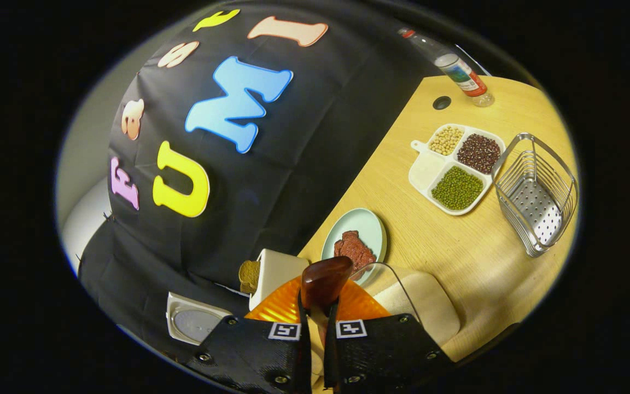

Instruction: Close the left gripper, press the button to open the rice cooker; take a wooden spoon from the chopstick holder with the right hand, scoop a spoonful of rice and pour it into the rice cooker, then put the wooden spoon back into the chopstick holder.

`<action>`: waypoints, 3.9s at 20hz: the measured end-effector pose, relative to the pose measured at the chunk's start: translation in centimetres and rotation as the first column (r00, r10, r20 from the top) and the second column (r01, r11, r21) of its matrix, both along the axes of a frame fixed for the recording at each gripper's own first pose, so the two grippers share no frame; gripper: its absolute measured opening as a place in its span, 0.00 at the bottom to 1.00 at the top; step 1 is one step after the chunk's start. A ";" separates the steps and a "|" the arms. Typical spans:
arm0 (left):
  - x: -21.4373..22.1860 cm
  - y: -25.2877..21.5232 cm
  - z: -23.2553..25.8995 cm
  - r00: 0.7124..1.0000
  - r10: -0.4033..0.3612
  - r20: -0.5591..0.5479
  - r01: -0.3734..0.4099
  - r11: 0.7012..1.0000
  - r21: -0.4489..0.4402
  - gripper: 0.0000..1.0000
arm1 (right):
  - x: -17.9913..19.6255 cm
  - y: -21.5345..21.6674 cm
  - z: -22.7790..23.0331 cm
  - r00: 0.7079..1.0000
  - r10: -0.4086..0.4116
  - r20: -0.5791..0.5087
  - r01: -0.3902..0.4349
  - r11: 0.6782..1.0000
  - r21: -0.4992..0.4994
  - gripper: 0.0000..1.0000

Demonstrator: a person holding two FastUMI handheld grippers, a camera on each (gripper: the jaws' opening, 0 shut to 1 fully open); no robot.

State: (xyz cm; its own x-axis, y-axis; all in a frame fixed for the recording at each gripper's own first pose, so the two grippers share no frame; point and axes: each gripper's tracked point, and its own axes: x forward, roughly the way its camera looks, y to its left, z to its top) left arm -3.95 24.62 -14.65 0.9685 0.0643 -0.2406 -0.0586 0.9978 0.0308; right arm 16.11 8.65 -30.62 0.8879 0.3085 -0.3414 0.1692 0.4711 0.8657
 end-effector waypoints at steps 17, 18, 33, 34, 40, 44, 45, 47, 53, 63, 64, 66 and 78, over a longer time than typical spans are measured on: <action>-1.4 3.6 -0.4 0.998 0.046 0.045 -0.045 0.998 -0.033 0.97 | 0.7 9.9 14.4 0.970 0.134 0.201 -0.167 0.974 0.156 0.09; -1.7 4.2 -0.4 0.997 0.057 0.048 -0.055 0.998 -0.035 0.97 | 0.9 11.1 15.0 0.966 0.153 0.209 -0.186 0.971 0.151 0.09; -4.0 10.6 -1.5 0.985 0.165 0.053 -0.163 0.986 -0.042 0.96 | 3.1 28.1 14.6 0.888 0.411 0.206 -0.418 0.908 -0.012 0.09; -4.2 10.7 -1.6 0.985 0.165 0.056 -0.162 0.986 -0.045 0.96 | 3.2 28.9 14.5 0.884 0.421 0.205 -0.426 0.904 -0.020 0.09; -4.6 11.8 -2.5 0.982 0.184 0.041 -0.182 0.982 -0.049 0.96 | 4.3 34.3 12.8 0.848 0.498 0.181 -0.478 0.866 -0.147 0.09; -5.2 12.2 -2.8 0.977 0.209 0.038 -0.206 0.977 -0.057 0.96 | 4.7 37.4 11.1 0.803 0.575 0.155 -0.508 0.797 -0.327 0.09; -5.5 12.3 -2.8 0.976 0.216 0.038 -0.214 0.975 -0.058 0.96 | 4.7 38.2 10.9 0.789 0.595 0.156 -0.513 0.777 -0.365 0.09; -5.8 12.7 -2.9 0.972 0.232 0.036 -0.229 0.972 -0.059 0.96 | 4.4 39.4 11.0 0.762 0.628 0.160 -0.523 0.742 -0.420 0.09; -7.1 13.2 -3.1 0.963 0.266 0.030 -0.264 0.963 -0.059 0.96 | 3.3 41.7 11.1 0.700 0.694 0.167 -0.528 0.661 -0.534 0.09; -7.5 13.1 -3.0 0.958 0.287 0.021 -0.285 0.956 -0.065 0.94 | 1.5 44.1 11.7 0.575 0.800 0.173 -0.490 0.506 -0.710 0.09; -7.5 13.0 -2.9 0.957 0.289 0.023 -0.287 0.956 -0.065 0.94 | 1.3 44.3 11.8 0.564 0.808 0.174 -0.483 0.493 -0.723 0.09; -7.6 12.9 -2.9 0.956 0.292 0.024 -0.290 0.955 -0.067 0.94 | 1.0 44.7 11.9 0.538 0.825 0.172 -0.470 0.463 -0.751 0.10; -8.7 12.5 -2.9 0.946 0.325 0.023 -0.322 0.944 -0.072 0.96 | -2.0 46.6 12.6 0.324 0.936 0.134 -0.332 0.246 -0.911 0.09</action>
